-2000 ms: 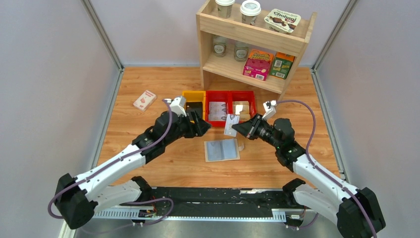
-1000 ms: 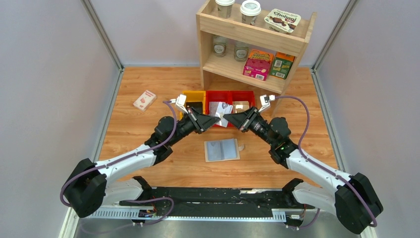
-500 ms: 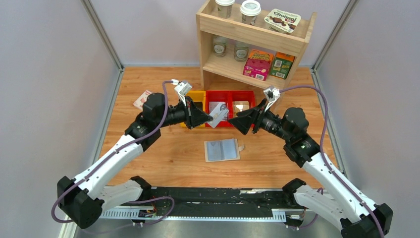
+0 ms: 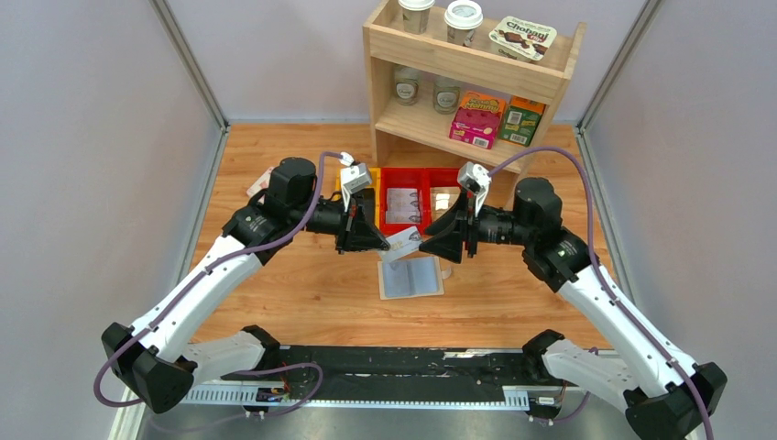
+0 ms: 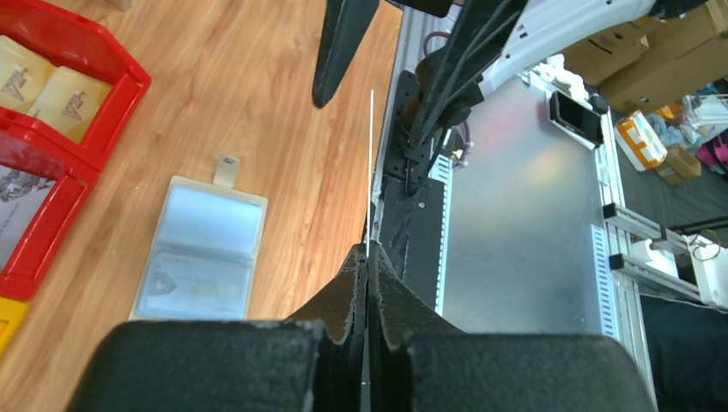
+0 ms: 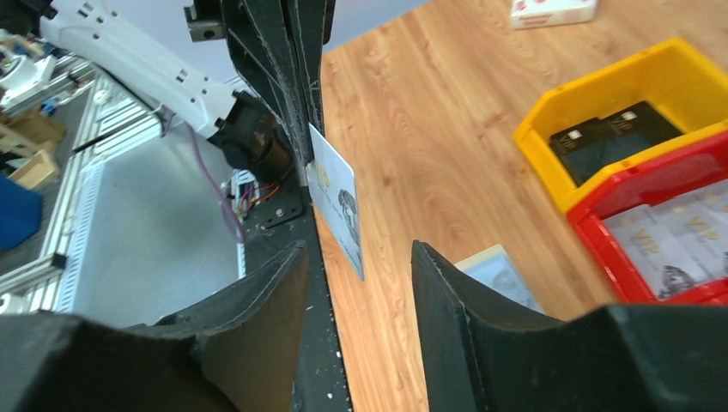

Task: Take the credit cards out of the card holder
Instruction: Place the credit card in the storage box.

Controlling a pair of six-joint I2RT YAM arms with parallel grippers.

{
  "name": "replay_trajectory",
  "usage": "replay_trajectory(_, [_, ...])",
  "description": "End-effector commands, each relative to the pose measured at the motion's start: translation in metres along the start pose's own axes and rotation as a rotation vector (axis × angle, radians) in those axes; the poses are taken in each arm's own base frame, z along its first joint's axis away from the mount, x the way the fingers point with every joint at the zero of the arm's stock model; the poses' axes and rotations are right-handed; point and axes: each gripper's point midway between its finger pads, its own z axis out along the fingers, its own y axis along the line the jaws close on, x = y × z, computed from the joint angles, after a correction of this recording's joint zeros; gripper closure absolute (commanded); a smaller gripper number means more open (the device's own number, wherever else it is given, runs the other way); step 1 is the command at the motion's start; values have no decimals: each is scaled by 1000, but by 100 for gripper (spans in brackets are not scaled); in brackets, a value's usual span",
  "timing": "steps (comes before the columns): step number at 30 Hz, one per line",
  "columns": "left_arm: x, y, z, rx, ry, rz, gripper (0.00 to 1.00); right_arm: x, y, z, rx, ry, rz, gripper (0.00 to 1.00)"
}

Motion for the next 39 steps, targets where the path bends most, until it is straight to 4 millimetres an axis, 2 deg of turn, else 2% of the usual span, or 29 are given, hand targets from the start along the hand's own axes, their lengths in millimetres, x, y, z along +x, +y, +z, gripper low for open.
replay_trajectory(1, [-10,-15,-5,68,-8,83,100,-11,20,2,-131,-2,-20,51])
replay_trajectory(3, [-12,-15,-4,74,-11,86,100,-11,20,5,-149,-5,-7,53])
replay_trajectory(5, [-13,-15,-3,77,-14,87,100,-10,20,7,-161,-1,8,62])
replay_trajectory(8, [-14,-13,-3,67,-17,92,100,-9,18,11,-176,12,22,96])
replay_trajectory(9, [-12,-11,-3,57,-11,86,100,-6,15,12,-167,22,36,100])
replay_trajectory(12, [-12,4,-7,-53,-12,104,94,-4,4,17,-130,35,61,100])
replay_trajectory(13, [-12,23,-10,-166,-14,96,84,-3,-3,20,-101,39,70,100])
replay_trajectory(14, [-11,30,-15,-229,-23,91,76,-1,-8,21,-78,46,79,100])
replay_trajectory(15, [-10,59,-26,-403,-34,73,59,1,-18,23,-35,51,92,100])
replay_trajectory(16, [-9,69,-35,-483,-51,44,49,1,-28,25,11,55,104,100])
replay_trajectory(17, [-3,97,-53,-650,-59,8,36,2,-38,27,50,60,117,100])
replay_trajectory(18, [-2,106,-65,-723,-84,-36,32,3,-48,29,89,62,134,100])
replay_trajectory(19, [6,124,-84,-834,-94,-92,24,4,-62,31,151,63,157,100])
replay_trajectory(20, [11,131,-96,-895,-116,-153,22,5,-77,32,218,68,184,100])
replay_trajectory(21, [20,147,-117,-1009,-127,-196,17,4,-88,33,266,68,206,100])
replay_trajectory(25, [51,163,-162,-1254,-100,-243,14,15,-150,35,544,87,313,100])
replay_trajectory(28, [64,163,-184,-1369,-102,-223,13,29,-191,38,705,119,368,100])
replay_trajectory(30, [69,163,-196,-1430,-116,-212,14,38,-210,45,758,147,404,100])
replay_trajectory(34, [66,159,-210,-1491,-161,-180,14,55,-233,72,760,199,513,100])
replay_trajectory(36, [64,158,-214,-1500,-163,-170,15,58,-238,86,739,211,564,100])
replay_trajectory(39, [65,158,-215,-1509,-149,-170,14,76,-245,106,705,254,638,100])
